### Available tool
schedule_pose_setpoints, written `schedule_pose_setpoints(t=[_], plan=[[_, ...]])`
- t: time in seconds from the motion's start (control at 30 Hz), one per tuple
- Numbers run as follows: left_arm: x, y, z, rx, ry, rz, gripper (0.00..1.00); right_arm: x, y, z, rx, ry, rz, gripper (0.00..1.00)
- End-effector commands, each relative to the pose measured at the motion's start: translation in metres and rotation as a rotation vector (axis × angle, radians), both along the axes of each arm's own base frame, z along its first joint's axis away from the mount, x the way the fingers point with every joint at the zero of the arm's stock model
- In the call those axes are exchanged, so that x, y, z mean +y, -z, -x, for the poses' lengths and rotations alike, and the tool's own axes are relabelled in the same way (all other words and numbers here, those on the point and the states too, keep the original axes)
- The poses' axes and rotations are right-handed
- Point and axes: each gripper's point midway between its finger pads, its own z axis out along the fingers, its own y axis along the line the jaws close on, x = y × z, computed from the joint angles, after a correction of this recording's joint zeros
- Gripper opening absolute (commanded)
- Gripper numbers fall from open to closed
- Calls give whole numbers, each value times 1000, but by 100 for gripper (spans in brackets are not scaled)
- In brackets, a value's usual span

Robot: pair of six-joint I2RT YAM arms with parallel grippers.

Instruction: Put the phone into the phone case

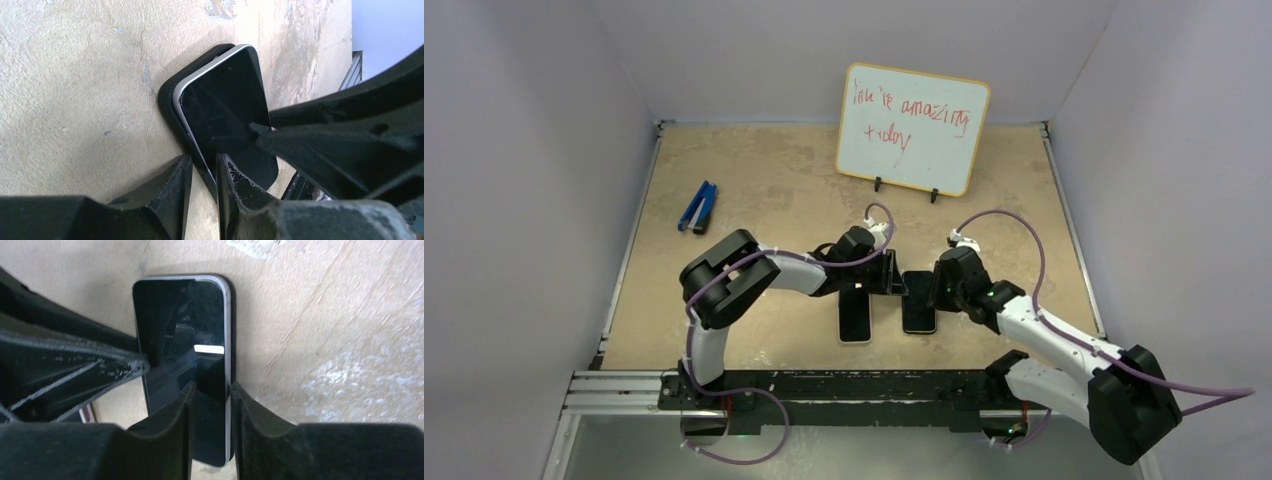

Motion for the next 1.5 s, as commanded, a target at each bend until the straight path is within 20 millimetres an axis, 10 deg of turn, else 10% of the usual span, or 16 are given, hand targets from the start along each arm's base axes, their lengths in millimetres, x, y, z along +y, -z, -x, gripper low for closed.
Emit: schedule_pose_setpoints(t=[0.0, 0.33, 0.87, 1.47], plan=[[21, 24, 8, 59, -50, -174, 27, 7, -21, 7, 23, 17, -50, 39], [19, 17, 9, 88, -70, -147, 28, 4, -14, 10, 51, 89, -104, 70], [20, 22, 19, 129, -57, -133, 21, 20, 8, 16, 95, 86, -297, 72], [35, 27, 24, 121, -63, -178, 13, 65, -72, 0, -98, -16, -773, 72]])
